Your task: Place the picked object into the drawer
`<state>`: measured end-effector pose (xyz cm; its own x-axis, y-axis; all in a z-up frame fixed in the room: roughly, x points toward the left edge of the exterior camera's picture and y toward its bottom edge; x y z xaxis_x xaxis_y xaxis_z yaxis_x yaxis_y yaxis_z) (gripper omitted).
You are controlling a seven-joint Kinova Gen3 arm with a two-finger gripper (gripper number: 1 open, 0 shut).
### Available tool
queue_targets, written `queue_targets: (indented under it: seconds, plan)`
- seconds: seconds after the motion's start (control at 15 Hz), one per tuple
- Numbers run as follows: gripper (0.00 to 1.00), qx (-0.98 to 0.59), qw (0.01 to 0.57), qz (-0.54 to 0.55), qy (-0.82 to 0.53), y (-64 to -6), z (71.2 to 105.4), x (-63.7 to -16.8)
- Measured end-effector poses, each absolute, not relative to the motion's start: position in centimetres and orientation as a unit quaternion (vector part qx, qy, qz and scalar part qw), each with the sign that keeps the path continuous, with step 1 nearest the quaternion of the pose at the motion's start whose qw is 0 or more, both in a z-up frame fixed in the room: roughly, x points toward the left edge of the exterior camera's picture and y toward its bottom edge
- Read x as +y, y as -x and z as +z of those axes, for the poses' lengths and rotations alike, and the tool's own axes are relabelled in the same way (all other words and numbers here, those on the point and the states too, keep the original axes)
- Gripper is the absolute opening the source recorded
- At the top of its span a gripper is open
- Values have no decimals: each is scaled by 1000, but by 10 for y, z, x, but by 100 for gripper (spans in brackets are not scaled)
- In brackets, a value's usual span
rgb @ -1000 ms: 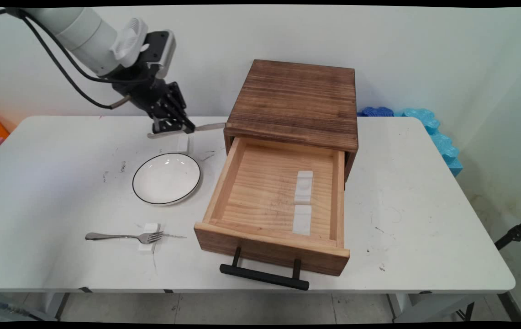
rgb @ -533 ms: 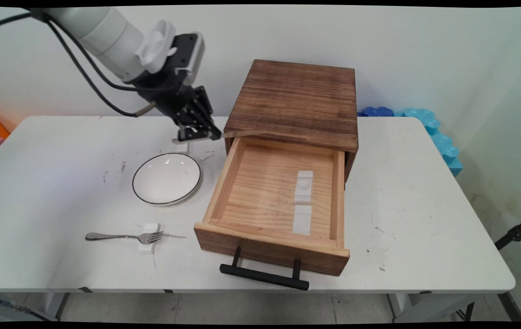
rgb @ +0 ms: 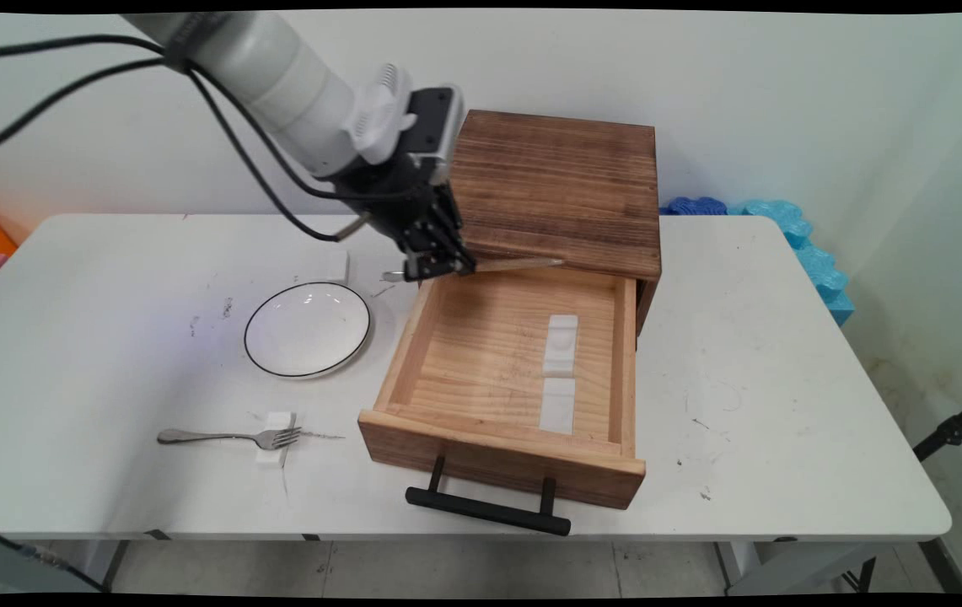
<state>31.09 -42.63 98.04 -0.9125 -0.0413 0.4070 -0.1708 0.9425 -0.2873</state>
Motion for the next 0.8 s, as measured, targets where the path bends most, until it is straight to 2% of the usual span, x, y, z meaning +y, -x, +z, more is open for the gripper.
queue_targets:
  seconds: [0.8]
  plan:
    - [0,-965,197,165,-41,-247,933,-455]
